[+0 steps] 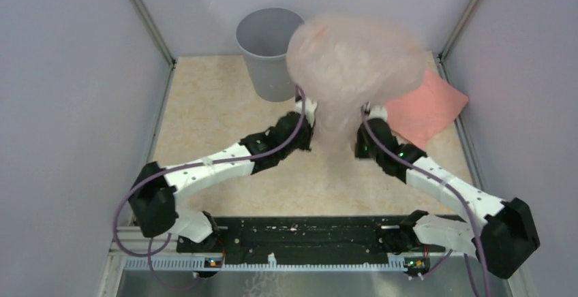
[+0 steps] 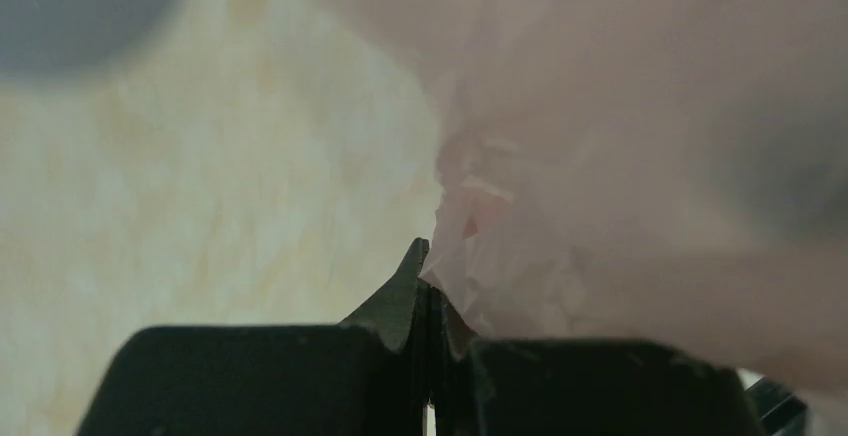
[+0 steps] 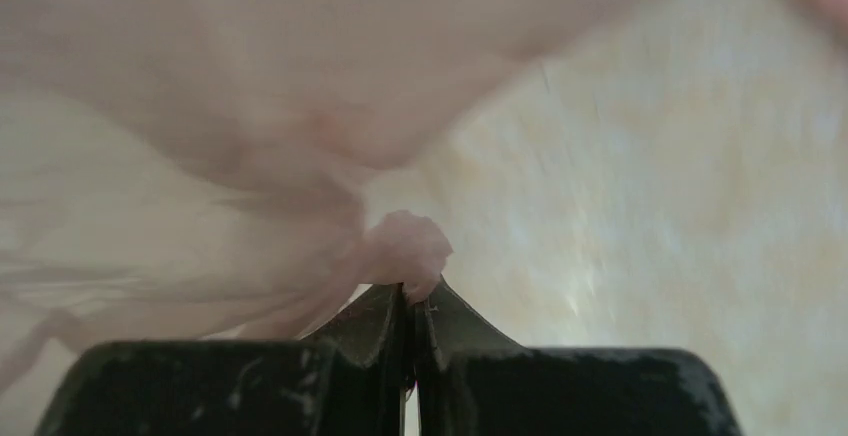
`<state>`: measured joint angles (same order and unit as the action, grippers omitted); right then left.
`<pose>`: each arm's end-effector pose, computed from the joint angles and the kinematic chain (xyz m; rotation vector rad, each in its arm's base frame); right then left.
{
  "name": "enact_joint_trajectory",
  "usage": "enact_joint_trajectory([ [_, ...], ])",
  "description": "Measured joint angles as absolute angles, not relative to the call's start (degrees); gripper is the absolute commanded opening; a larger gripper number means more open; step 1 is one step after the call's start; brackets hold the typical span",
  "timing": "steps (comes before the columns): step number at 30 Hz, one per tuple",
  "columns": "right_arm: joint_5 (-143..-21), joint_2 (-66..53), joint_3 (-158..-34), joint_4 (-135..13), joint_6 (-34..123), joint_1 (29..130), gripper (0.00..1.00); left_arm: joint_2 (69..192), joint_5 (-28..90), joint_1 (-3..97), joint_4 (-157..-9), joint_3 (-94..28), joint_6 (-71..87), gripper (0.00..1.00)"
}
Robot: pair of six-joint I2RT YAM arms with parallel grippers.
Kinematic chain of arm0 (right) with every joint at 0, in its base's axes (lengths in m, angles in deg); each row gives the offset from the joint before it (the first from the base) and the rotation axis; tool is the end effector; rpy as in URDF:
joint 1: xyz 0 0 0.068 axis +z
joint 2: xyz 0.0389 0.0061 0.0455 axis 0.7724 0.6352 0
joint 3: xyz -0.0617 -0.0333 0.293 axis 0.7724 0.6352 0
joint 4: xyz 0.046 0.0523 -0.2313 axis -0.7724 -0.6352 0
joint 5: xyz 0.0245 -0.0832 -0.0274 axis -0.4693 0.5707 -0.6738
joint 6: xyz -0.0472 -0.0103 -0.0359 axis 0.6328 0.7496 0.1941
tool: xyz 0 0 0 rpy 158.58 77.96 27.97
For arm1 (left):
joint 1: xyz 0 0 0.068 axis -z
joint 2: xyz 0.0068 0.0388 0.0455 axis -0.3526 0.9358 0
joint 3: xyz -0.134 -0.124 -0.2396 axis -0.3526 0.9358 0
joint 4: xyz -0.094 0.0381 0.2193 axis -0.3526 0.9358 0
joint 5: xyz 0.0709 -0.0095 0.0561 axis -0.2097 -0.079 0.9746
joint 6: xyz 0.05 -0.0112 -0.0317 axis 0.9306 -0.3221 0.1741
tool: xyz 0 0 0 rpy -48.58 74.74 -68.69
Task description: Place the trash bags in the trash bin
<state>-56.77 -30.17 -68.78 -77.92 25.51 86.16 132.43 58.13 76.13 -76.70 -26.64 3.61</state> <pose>0.1670 0.1025 0.3329 0.0202 2.0292 0.3590 0.1821 -0.2391 0.3798 0.4036 1.8304 -0.5645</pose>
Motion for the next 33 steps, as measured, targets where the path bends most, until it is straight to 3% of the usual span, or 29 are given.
enact_joint_trajectory([
  [2, -58.45, -26.50, -58.72, -83.80, 23.48, 86.27, 0.00, 136.29, 56.64, 75.28, -70.27, -19.03, 1.62, 0.00],
  [4, -58.69, -30.00, -55.42, -92.59, 22.32, 86.36, 0.00, 135.38, 55.33, 75.32, -62.93, -13.39, 0.38, 0.00],
  [7, -57.88, -38.63, -64.36, -95.89, 22.12, 86.34, 0.00, 127.84, 54.08, 75.54, -60.00, -13.11, -0.08, 0.00],
  [14, -55.04, -42.80, -90.11, -93.61, 24.66, 86.34, 0.00, 113.48, 53.43, 75.95, -64.02, -26.62, -0.02, 0.00],
  [23, -52.38, -40.27, -92.32, -98.57, 27.52, 86.34, 0.00, 113.54, 56.53, 75.95, -65.09, -29.11, 1.51, 0.01],
  [24, -52.09, -39.77, -92.32, -99.12, 27.67, 86.34, 0.00, 113.89, 56.97, 75.95, -64.74, -29.22, 1.73, 0.17],
  [25, -51.70, -39.37, -92.43, -99.71, 27.91, 86.34, 0.00, 114.22, 57.52, 75.95, -64.35, -29.41, 1.89, 0.25],
  [28, -50.02, -38.72, -94.09, -101.79, 28.46, 86.34, 0.00, 115.07, 58.89, 75.95, -63.08, -30.46, 2.37, 0.37],
  [31, -48.14, -38.04, -98.57, -103.14, 29.07, 86.34, 0.00, 115.70, 59.51, 75.95, -62.53, -31.84, 2.26, 0.63],
  [33, -47.39, -37.71, -101.26, -103.10, 29.55, 86.34, 0.00, 115.79, 59.42, 75.95, -62.42, -32.39, 2.13, 0.74],
])
